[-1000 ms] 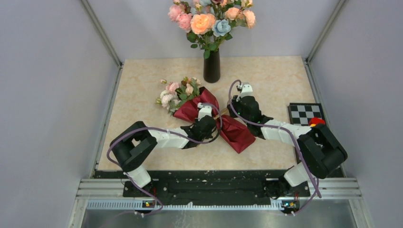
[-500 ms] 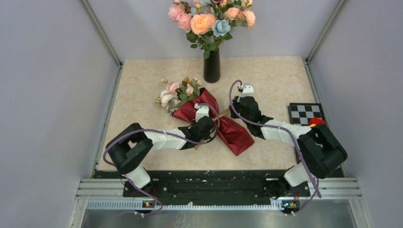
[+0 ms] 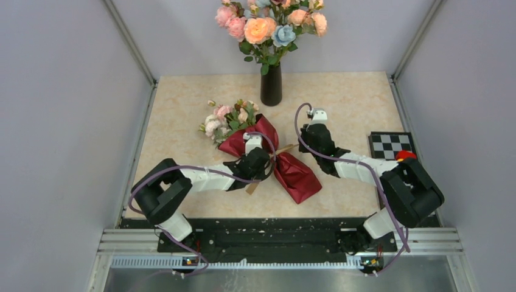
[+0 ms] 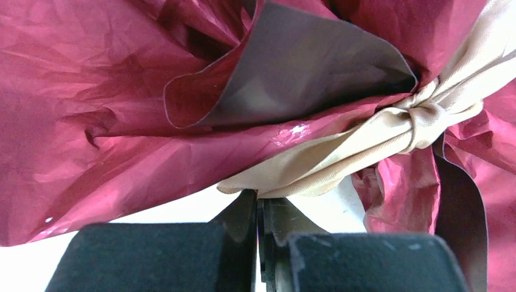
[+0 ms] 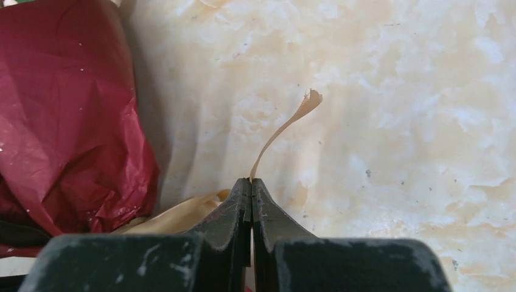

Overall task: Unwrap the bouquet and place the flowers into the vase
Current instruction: Untie the ribbon from the wrapping paper.

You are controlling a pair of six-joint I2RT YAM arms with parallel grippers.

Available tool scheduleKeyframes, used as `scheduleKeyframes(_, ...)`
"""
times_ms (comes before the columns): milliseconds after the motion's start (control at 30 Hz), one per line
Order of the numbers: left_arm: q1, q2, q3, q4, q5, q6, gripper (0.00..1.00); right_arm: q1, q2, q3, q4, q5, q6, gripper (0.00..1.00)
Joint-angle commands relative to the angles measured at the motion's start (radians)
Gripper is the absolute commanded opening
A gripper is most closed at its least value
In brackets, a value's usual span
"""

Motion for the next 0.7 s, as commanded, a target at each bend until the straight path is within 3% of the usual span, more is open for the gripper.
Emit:
scheduleKeyframes(0, 0.013, -0.058, -0.017, -0.024, 0.023, -0.017, 0.0, -0.027, -0.002, 0.026, 0.001, 0.046, -0.003, 0.0)
scheduleKeyframes(667, 0.073, -0.123, -0.015, -0.176, 0.114, -0.07, 0.0, -0.083, -0.004, 0.013, -0.03, 0.098, -0.021, 0.0)
